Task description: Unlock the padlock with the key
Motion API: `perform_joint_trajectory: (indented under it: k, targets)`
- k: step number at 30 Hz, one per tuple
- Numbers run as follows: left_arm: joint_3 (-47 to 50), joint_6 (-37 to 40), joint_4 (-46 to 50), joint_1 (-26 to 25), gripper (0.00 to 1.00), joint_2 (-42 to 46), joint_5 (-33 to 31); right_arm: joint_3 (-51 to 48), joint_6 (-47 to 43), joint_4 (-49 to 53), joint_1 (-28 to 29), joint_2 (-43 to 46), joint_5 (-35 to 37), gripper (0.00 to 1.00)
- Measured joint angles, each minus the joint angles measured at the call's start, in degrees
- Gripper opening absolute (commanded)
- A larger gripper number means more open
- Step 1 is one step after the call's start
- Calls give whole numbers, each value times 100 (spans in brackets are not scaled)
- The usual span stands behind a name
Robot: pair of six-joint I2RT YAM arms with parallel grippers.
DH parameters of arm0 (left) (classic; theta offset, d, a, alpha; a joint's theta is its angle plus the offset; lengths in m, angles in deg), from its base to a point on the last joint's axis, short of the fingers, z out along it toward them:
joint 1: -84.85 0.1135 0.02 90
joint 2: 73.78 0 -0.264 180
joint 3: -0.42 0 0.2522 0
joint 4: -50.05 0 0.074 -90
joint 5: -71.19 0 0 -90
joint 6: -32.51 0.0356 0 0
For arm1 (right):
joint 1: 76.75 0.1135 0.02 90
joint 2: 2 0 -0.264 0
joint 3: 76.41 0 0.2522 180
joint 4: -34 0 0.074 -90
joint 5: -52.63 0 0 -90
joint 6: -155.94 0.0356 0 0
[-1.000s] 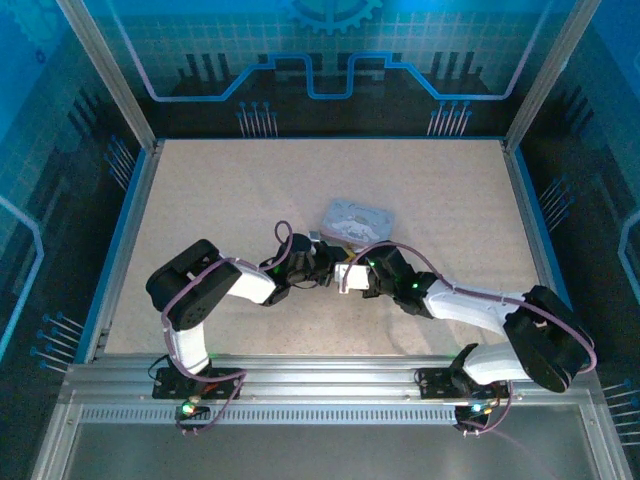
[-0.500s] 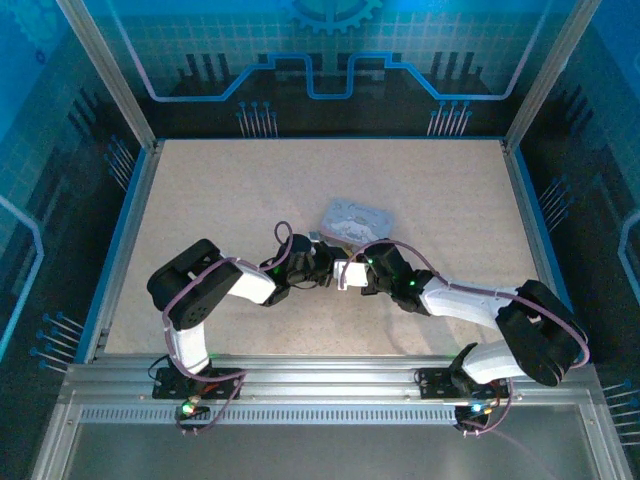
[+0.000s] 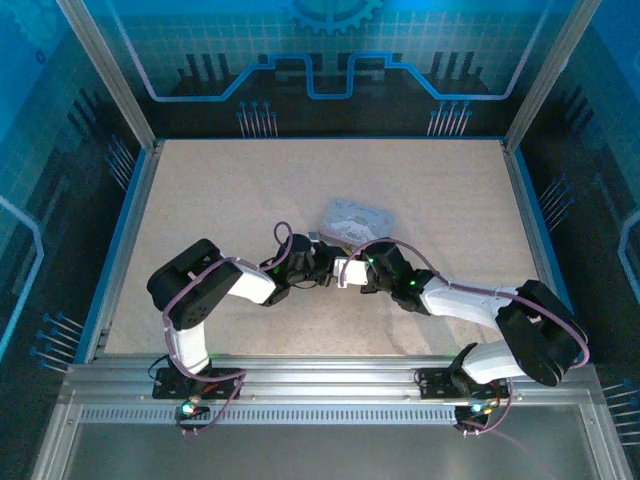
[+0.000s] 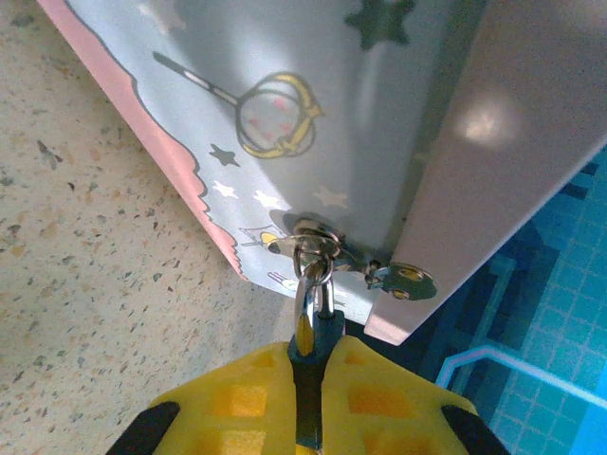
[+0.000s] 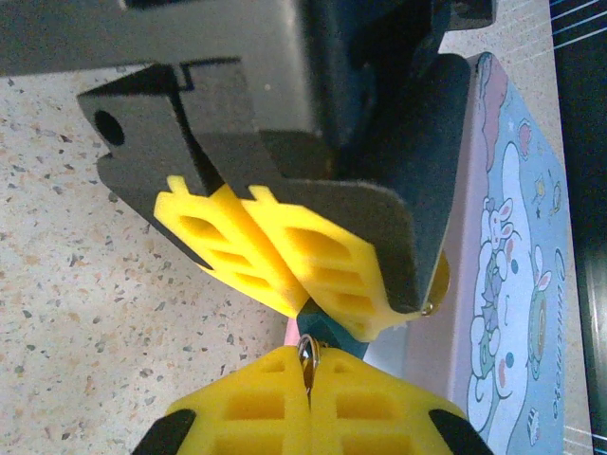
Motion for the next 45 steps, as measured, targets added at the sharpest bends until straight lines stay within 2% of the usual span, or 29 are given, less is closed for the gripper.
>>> perform_joint_trajectory:
  k: [10,20,28,45]
  targets:
    - [2,2,0,0,14,2,-9,0,0,-2,2,0,35,0]
    - [22,13,-4,-4,9,2,-20,0,348,35,35,7,39,0]
    - [22,15,-7,-4,5,2,2,94,994,205,175,4,275,0]
    - [28,13,-114,4,4,2,-4,286,2597,431,387,-52,728,0]
